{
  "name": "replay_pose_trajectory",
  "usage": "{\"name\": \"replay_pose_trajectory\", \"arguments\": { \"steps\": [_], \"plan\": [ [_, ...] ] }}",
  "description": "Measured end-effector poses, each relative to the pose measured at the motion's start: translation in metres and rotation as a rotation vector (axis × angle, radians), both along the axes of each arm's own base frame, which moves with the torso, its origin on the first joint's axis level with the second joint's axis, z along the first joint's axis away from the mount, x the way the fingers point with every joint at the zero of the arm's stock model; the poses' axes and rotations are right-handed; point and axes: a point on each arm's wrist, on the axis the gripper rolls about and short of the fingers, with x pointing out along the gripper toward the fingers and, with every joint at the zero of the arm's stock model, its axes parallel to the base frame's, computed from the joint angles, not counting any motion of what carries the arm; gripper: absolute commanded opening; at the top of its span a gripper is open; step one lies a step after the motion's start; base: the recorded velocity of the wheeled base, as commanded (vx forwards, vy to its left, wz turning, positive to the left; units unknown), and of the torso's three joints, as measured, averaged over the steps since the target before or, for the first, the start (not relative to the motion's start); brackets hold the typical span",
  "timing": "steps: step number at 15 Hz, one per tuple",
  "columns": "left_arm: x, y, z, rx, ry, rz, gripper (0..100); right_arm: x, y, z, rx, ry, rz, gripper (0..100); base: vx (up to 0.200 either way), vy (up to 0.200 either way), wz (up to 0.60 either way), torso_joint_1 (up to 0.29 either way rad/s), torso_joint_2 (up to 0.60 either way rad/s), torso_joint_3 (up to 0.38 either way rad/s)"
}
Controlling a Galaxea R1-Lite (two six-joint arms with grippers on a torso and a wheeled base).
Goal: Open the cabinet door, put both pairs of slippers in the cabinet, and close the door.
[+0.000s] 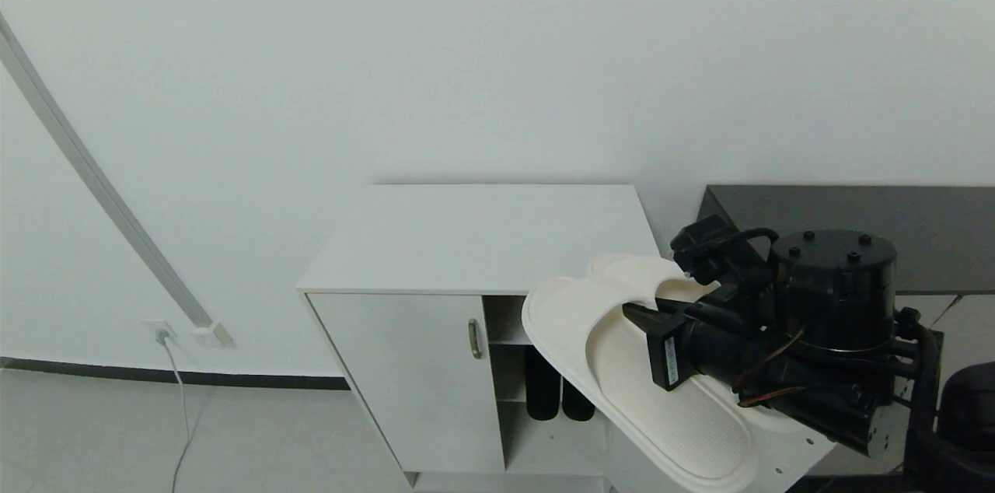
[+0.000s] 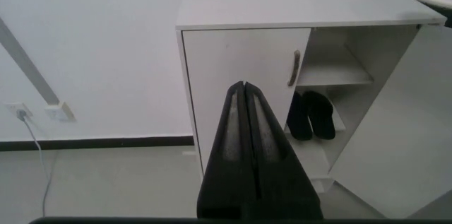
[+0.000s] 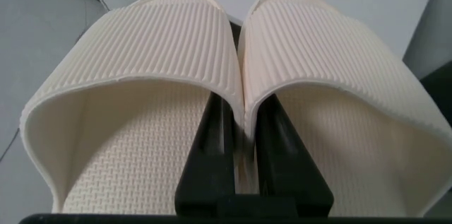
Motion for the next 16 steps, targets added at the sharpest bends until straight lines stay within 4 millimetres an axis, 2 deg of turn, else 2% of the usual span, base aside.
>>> {"name": "replay_pose_trajectory", "arguments": {
  "steps": [8,11,16],
  "plan": [
    [0.0,0.0,0.0,0.0,0.0,0.0,0,-0.0017,-0.0013,-0.0034,-0.018,0.0,0.004,0,0.0,0.0,0.0,0.0,0.0,0.0],
    [0.0,0.0,-0.0002,-0.001,0.002,-0.002,0,-0.0027,-0.0007,-0.0039,-0.019,0.001,0.01,0,0.0,0.2,0.0,-0.006,0.0,0.007],
    [-0.0001,0.0001,0.0003,-0.001,-0.001,0.0,0,-0.0028,-0.0015,-0.0054,-0.035,-0.004,0.014,0,0.0,0.0,0.0,0.0,0.0,0.0]
  ]
}}
